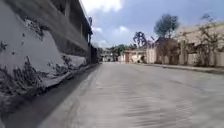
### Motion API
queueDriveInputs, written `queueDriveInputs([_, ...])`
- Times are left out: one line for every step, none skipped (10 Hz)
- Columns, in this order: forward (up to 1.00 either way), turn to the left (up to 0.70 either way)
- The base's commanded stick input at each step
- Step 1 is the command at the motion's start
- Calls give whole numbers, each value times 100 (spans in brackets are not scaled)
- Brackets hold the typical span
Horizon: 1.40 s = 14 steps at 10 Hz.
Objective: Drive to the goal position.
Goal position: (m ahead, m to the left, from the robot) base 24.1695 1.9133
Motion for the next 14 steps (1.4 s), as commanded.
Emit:
queueDriveInputs([100, 0])
queueDriveInputs([100, 0])
queueDriveInputs([100, 0])
queueDriveInputs([100, 0])
queueDriveInputs([100, 0])
queueDriveInputs([100, 0])
queueDriveInputs([100, 0])
queueDriveInputs([100, 0])
queueDriveInputs([100, 0])
queueDriveInputs([100, 0])
queueDriveInputs([100, 0])
queueDriveInputs([100, 0])
queueDriveInputs([100, 0])
queueDriveInputs([100, 0])
